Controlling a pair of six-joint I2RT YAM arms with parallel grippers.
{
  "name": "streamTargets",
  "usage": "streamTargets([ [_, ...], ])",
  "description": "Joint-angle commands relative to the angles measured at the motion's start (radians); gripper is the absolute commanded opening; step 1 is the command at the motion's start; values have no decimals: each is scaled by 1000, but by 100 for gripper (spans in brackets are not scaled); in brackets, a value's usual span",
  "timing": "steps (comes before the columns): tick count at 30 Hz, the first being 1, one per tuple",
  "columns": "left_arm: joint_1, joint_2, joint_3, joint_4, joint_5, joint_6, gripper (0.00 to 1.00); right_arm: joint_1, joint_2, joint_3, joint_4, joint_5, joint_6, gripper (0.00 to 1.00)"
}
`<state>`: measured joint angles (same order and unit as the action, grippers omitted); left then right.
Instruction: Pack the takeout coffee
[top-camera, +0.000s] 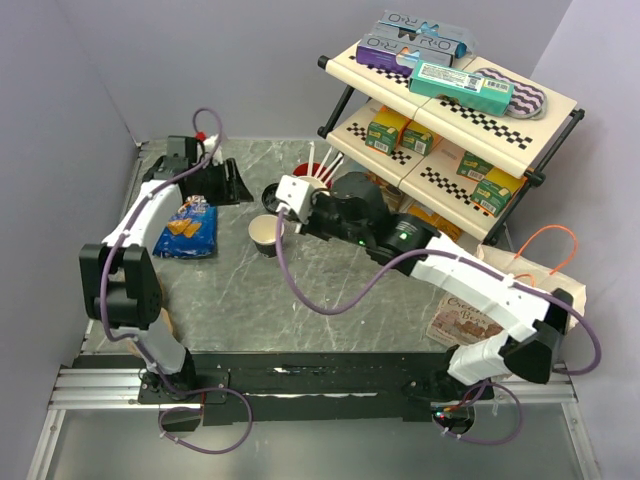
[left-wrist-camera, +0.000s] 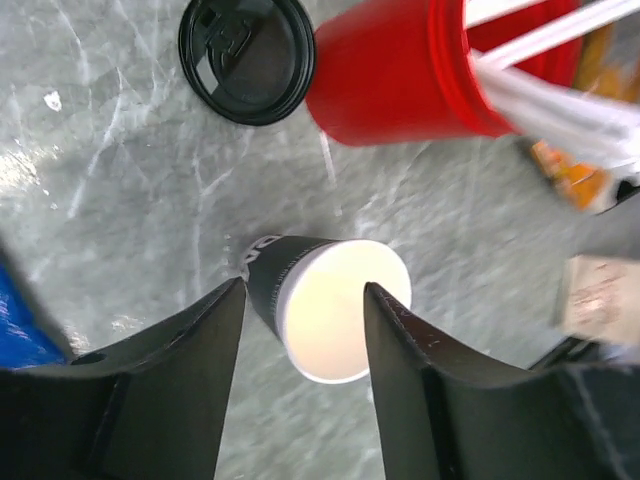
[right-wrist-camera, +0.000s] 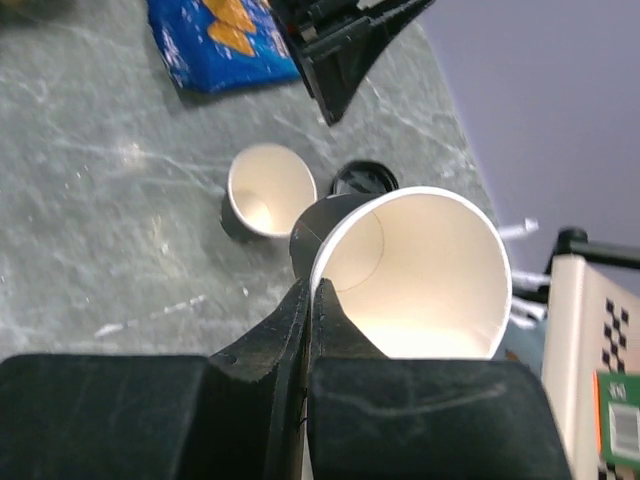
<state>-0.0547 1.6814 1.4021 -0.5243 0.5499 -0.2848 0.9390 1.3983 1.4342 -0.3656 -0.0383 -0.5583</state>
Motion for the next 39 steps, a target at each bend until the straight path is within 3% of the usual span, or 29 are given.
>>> streamTargets([
  [1,-83,55,106,-196,-74,197,56,-40,-96,-37,-73,17,-6,0],
  [12,-139,159,175,-301,-133,334,52,-72,-222,-130,-142,28,-11,0],
  [26,-149,178,251,-315,-192,397,15,-108,-173,-109,-130,0,24,0],
  [29,-148,192,288,-342,-212,421,1,-109,-165,-116,-124,-3,28,0],
  [39,-67,279,437,-345,-212,398,1,-115,-150,-127,-121,-11,28,0],
])
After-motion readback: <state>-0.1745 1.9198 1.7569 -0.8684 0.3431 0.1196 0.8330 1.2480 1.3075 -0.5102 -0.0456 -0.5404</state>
